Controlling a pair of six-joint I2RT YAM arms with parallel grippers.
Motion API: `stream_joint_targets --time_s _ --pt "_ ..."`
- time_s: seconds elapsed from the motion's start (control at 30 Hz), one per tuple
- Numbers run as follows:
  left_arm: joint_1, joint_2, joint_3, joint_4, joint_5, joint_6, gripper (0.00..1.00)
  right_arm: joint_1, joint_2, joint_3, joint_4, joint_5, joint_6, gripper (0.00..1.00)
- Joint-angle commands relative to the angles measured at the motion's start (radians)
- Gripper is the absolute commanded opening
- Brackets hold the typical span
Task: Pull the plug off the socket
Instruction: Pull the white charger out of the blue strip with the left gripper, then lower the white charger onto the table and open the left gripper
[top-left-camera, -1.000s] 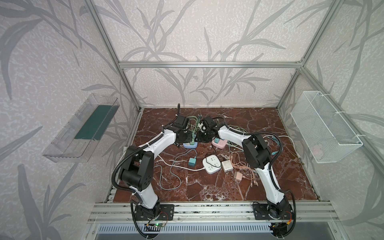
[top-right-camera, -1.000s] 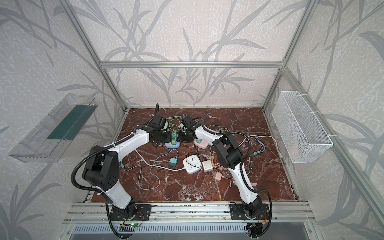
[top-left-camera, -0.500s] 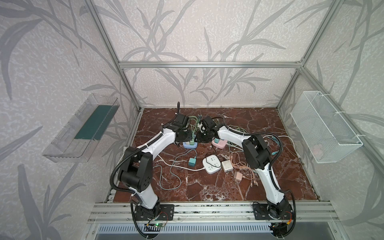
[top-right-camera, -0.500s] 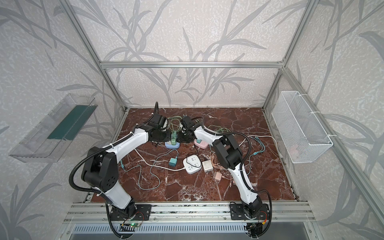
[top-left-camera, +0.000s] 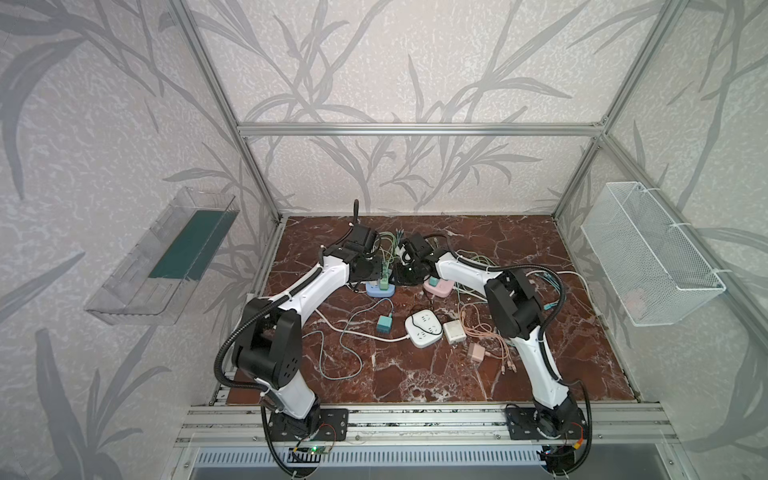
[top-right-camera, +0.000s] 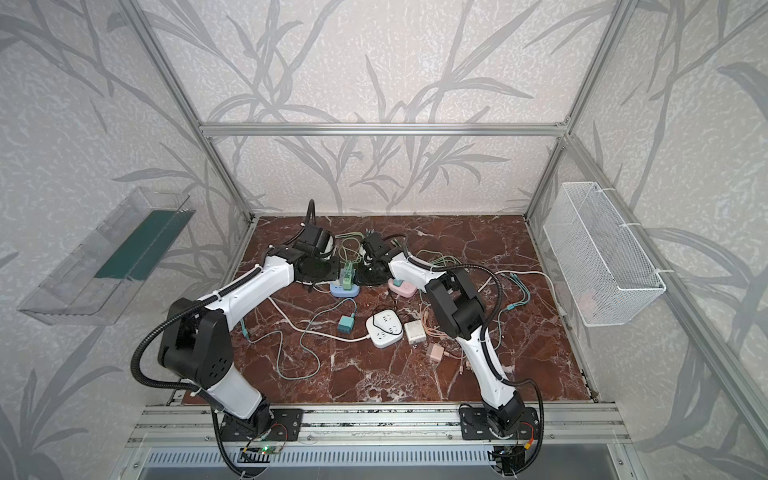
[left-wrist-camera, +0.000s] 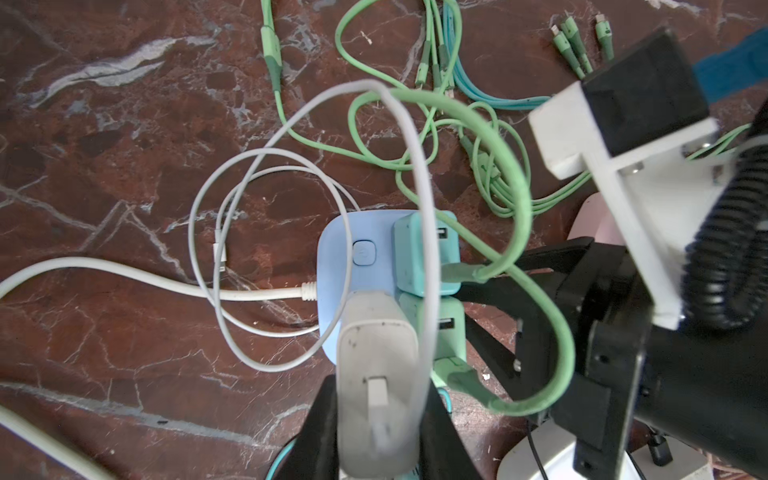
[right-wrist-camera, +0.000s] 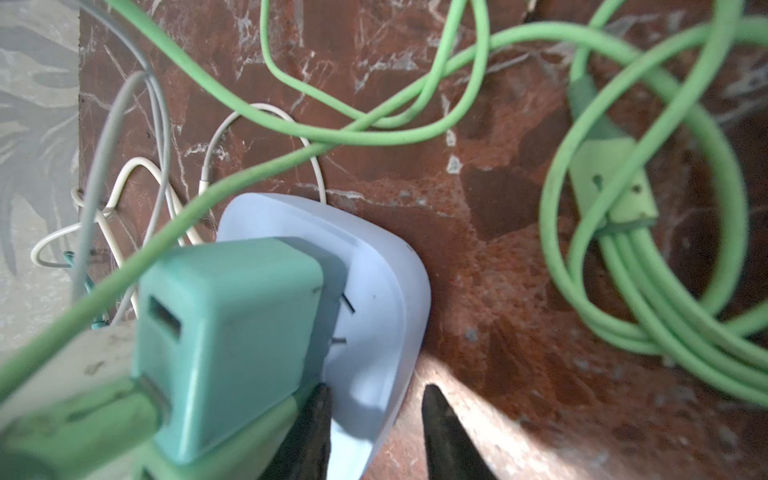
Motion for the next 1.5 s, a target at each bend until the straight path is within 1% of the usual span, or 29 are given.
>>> stream_joint_targets --time_s 0.0,0.2,0.4,0.5,0.7,0.87,0.97,1.1,1.47 --pt "0.010 -0.061 -0.018 -0.021 -0.044 -0.005 0.18 -0.011 0.014 -0.058 -0.070 0.020 0.009 0.39" --pt "0.029 -0.100 -0.066 0.007 -0.035 -0.011 0.19 -0.025 0.003 -0.080 -0.030 -0.016 0.017 0.40" --pt "0.057 -0.149 -0.126 0.036 -0.004 -0.014 0.19 -0.032 -0.042 -0.114 0.034 -0.042 -0.001 0.47" --pt "0.086 -0.172 -0.161 0.048 0.019 -0.024 0.19 -0.034 -0.066 -0.128 0.067 -0.051 0.000 0.50" --pt "0.160 -0.208 -0.237 0.089 0.108 -0.074 0.19 -0.036 -0.109 -0.146 0.121 -0.075 -0.006 0.53" --pt "0.201 -0.214 -0.294 0.147 0.193 -0.116 0.20 -0.039 -0.133 -0.177 0.172 -0.096 -0.009 0.53" --pt "0.235 -0.206 -0.327 0.196 0.272 -0.145 0.19 -0.046 -0.128 -0.177 0.174 -0.117 0.003 0.53" --pt "0.272 -0.185 -0.336 0.199 0.369 -0.138 0.19 -0.047 -0.128 -0.183 0.178 -0.127 0.008 0.53" --pt "0.311 -0.161 -0.388 0.233 0.411 -0.136 0.20 -0.048 -0.127 -0.187 0.181 -0.133 0.010 0.54"
